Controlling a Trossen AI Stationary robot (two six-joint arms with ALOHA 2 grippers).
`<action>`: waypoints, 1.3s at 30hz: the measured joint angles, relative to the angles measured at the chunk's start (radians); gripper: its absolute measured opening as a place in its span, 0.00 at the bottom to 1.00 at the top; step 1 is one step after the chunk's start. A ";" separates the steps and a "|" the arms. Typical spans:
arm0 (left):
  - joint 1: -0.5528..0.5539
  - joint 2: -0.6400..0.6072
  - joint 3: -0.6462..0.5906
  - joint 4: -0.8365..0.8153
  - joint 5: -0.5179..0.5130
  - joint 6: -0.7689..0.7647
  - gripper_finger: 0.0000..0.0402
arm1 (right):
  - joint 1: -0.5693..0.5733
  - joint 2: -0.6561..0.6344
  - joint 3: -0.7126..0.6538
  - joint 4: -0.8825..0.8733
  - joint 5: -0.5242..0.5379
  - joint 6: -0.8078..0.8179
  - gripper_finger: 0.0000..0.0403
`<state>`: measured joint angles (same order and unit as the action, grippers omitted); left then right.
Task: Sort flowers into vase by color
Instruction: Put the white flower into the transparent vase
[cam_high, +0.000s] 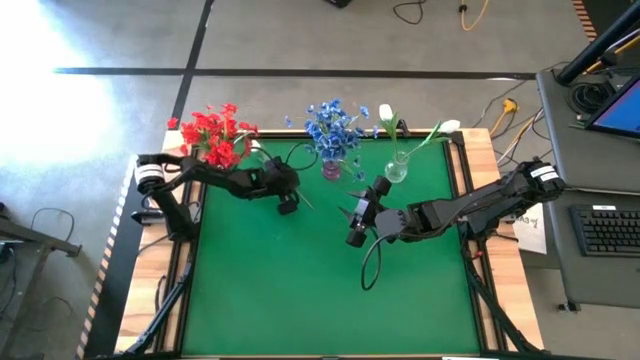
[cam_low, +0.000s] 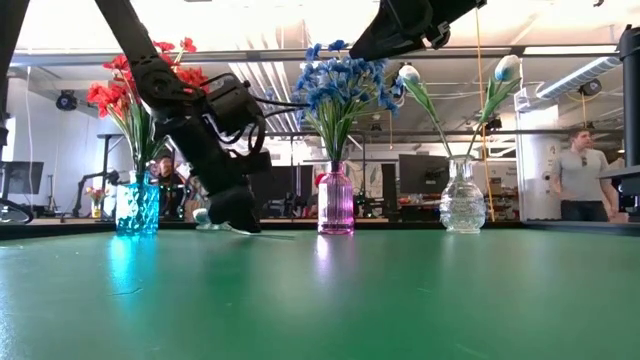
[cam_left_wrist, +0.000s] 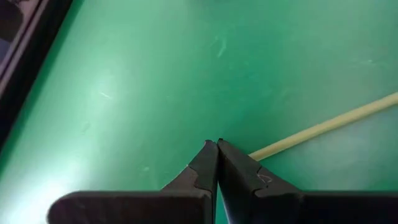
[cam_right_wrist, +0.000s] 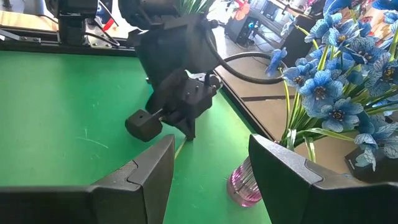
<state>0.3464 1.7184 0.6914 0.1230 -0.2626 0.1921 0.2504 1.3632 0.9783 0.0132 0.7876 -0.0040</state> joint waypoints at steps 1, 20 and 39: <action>-0.008 0.000 0.000 0.000 0.002 -0.019 0.00 | 0.000 0.000 0.000 0.000 0.000 0.000 0.49; -0.160 -0.176 -0.003 -0.116 0.019 -0.187 0.00 | 0.000 0.000 0.000 -0.001 -0.014 0.043 0.49; -0.426 -0.463 0.000 -0.324 0.014 -0.174 0.00 | -0.018 0.126 -0.001 0.128 -0.114 0.082 0.49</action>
<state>-0.0793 1.2551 0.6914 -0.2014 -0.2489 0.0179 0.2325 1.4889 0.9775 0.1415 0.6733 0.0778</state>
